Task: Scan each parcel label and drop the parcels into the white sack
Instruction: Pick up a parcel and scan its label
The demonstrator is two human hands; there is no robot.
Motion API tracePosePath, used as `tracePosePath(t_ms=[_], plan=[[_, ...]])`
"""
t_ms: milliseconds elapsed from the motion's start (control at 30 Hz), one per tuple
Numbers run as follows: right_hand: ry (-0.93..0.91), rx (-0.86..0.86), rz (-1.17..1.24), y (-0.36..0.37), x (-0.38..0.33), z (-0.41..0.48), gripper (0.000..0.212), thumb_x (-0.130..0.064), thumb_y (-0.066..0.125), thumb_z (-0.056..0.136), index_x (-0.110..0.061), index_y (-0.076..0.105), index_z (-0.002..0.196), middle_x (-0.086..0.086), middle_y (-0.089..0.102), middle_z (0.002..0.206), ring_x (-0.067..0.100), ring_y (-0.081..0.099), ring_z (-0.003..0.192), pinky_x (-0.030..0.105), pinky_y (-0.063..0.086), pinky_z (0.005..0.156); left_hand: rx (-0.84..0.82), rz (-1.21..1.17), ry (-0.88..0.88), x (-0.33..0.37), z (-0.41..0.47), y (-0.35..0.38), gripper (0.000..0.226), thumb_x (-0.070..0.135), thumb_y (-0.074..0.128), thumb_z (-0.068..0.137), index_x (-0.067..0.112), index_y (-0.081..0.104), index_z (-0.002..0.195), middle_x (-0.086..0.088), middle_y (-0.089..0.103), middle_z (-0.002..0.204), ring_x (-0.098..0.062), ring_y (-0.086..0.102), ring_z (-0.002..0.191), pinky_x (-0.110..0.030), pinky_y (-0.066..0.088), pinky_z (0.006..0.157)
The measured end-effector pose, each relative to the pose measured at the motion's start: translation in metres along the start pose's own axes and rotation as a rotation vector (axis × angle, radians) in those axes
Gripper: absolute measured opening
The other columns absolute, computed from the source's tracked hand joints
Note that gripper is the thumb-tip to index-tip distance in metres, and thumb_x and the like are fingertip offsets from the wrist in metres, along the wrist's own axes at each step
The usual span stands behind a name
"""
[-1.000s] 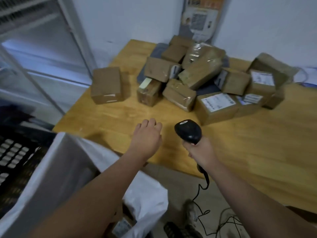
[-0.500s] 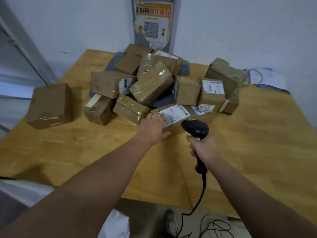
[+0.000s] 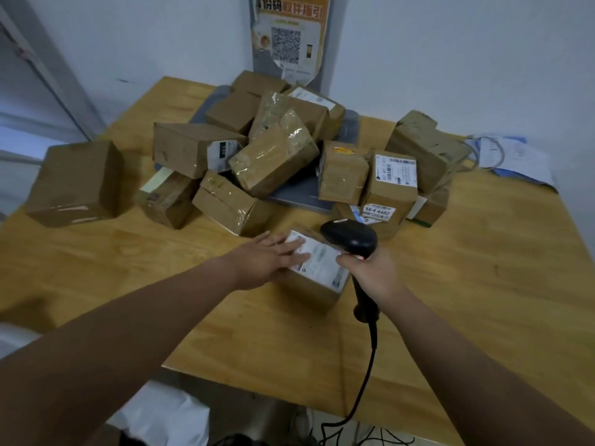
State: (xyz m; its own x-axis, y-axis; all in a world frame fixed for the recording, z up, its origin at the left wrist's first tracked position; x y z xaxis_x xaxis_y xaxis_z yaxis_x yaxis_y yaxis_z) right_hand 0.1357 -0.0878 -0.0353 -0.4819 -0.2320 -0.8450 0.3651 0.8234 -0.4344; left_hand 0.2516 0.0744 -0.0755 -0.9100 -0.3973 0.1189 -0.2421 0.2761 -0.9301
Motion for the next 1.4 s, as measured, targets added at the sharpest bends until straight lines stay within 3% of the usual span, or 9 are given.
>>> tracePosePath(t_ms=[100,200,267,367,433,567,767,967,1400], plan=[[0.032,-0.146,0.003,0.013,0.0,0.0,0.011,-0.008,0.067,0.084,-0.016,0.064,0.077,-0.012,0.061,0.056,0.003,0.059,0.057,0.013,0.039,0.047,0.036,-0.072,-0.025,0.004,-0.013,0.007,0.057,0.02,0.037,0.104,0.047,0.015,0.149,0.003,-0.005,0.162,-0.025,-0.005,0.148,-0.038,0.006,0.119],[0.091,-0.208,-0.111,0.021,0.01,-0.004,0.004,-0.012,0.068,0.082,-0.009,0.068,0.081,-0.001,0.064,0.069,0.01,0.06,0.066,0.015,0.04,0.05,0.307,-0.463,-0.258,0.005,-0.023,0.006,0.058,0.01,0.044,0.098,0.033,0.03,0.149,-0.004,0.02,0.158,-0.026,0.021,0.143,-0.033,0.025,0.112],[0.101,-0.185,-0.14,0.022,0.019,-0.006,0.01,-0.013,0.068,0.082,-0.004,0.069,0.083,0.005,0.066,0.075,0.011,0.06,0.066,0.018,0.04,0.051,0.459,-0.821,-0.452,0.001,-0.028,0.015,0.06,0.024,0.056,0.095,0.021,0.031,0.149,-0.004,0.032,0.148,-0.022,0.036,0.136,-0.029,0.031,0.106],[0.025,-0.11,-0.126,0.018,0.018,-0.01,0.003,-0.012,0.069,0.081,-0.014,0.066,0.081,0.001,0.066,0.081,0.012,0.063,0.076,0.02,0.046,0.059,0.334,-1.09,-0.549,0.004,-0.022,0.036,0.107,0.058,0.076,0.069,0.019,0.019,0.151,-0.003,0.032,0.147,-0.021,0.037,0.134,-0.04,0.038,0.109],[-0.017,-0.073,-0.158,0.013,0.016,-0.012,0.006,-0.013,0.069,0.08,-0.017,0.067,0.084,0.0,0.067,0.084,0.012,0.064,0.078,0.018,0.048,0.06,0.308,-1.131,-0.553,0.002,-0.017,0.037,0.116,0.057,0.082,0.062,0.021,0.018,0.152,-0.006,0.036,0.147,-0.022,0.039,0.134,-0.039,0.039,0.108],[-0.024,-0.051,-0.191,0.01,0.012,-0.02,0.013,-0.012,0.067,0.082,-0.008,0.064,0.07,-0.002,0.061,0.059,0.004,0.053,0.048,0.017,0.036,0.044,0.347,-1.162,-0.504,0.0,-0.009,0.028,0.106,0.033,0.081,0.075,0.012,0.013,0.153,-0.005,0.042,0.147,-0.018,0.043,0.131,-0.027,0.039,0.101],[-0.01,-0.05,-0.125,0.023,0.006,-0.03,0.008,-0.012,0.067,0.08,-0.005,0.065,0.077,0.002,0.062,0.054,0.014,0.06,0.047,0.033,0.051,0.054,0.414,-1.208,-0.573,0.001,-0.012,0.031,0.103,0.031,0.08,0.077,0.012,0.013,0.153,-0.005,0.04,0.15,-0.024,0.048,0.129,-0.036,0.043,0.103],[0.055,-0.041,-0.104,0.027,0.002,-0.036,0.008,-0.014,0.066,0.081,-0.006,0.064,0.081,0.004,0.057,0.055,0.018,0.057,0.049,0.031,0.05,0.053,0.404,-1.219,-0.573,0.005,-0.012,0.029,0.097,0.027,0.075,0.082,0.015,0.011,0.154,-0.004,0.04,0.15,-0.023,0.047,0.13,-0.028,0.041,0.094],[0.065,-0.046,-0.099,0.028,-0.009,-0.038,0.007,-0.014,0.064,0.084,-0.01,0.063,0.079,0.002,0.058,0.054,0.015,0.056,0.045,0.027,0.05,0.048,0.377,-1.247,-0.583,0.006,-0.014,0.028,0.098,0.028,0.075,0.082,0.015,0.009,0.154,-0.005,0.04,0.15,-0.022,0.045,0.132,-0.031,0.04,0.099]])
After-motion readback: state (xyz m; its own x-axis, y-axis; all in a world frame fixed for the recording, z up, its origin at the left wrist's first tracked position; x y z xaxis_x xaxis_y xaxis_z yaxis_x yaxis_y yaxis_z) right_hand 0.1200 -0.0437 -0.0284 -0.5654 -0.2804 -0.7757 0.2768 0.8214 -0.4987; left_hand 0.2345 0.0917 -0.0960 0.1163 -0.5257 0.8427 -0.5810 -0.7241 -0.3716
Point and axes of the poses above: each hand's wrist, its own z-axis towards the middle knuckle, its own y-axis out of the palm, x = y × z, the point moved 5 cm from there along z, towards the middle knuckle
